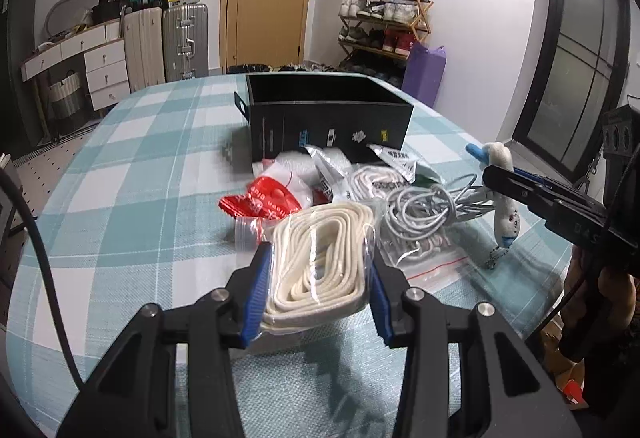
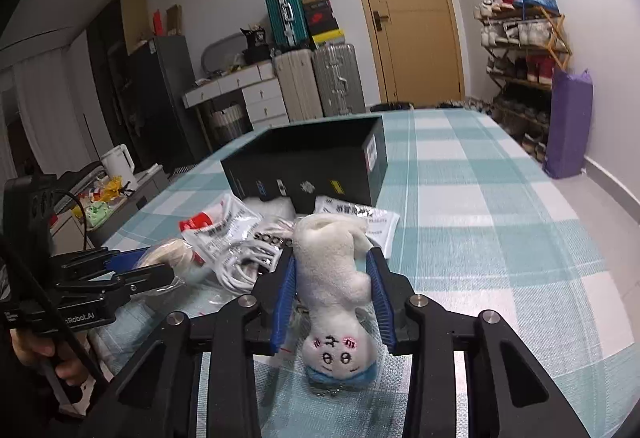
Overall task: Organize soft objects
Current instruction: 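Carry the plush doll and bagged rope over the black box with both grippers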
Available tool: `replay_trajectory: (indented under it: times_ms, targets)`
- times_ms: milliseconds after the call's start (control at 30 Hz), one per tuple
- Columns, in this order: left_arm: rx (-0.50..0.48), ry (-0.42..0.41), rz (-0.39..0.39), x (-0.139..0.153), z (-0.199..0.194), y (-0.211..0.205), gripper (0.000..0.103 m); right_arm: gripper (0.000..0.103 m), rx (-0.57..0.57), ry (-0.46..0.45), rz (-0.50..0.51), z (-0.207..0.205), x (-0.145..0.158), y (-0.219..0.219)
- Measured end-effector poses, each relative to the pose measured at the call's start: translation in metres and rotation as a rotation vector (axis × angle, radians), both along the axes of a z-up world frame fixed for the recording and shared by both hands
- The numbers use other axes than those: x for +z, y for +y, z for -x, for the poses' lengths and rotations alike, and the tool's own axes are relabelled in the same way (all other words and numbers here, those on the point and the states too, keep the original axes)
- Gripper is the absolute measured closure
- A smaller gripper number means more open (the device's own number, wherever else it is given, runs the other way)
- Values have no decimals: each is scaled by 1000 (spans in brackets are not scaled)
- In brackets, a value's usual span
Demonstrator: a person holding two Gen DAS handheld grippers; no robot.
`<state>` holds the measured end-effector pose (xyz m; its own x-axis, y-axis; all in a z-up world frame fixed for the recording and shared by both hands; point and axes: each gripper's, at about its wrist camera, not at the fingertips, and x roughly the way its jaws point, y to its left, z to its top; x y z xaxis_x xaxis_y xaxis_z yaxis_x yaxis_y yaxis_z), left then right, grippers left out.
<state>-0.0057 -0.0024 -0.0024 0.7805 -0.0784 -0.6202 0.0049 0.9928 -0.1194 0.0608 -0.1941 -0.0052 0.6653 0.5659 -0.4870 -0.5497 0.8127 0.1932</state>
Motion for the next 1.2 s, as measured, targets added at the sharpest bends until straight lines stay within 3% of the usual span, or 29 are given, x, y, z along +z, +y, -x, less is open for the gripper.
replay_trajectory:
  times_ms: [233,300,733,1200]
  targets:
    - [-1,-34,0,12,5,-2,60,70,47,32,-227,-2,17,-24]
    - [0,-44,2,15,6,-2,60,70,45,27,-246,-2,22,-27]
    - [11,-91,-4,44,-6,5,60,70,57,-32,-137,-7,55,-2]
    - [23,-146,-13,84,-44,14,60,70,83,-73,-88,-31,94,24]
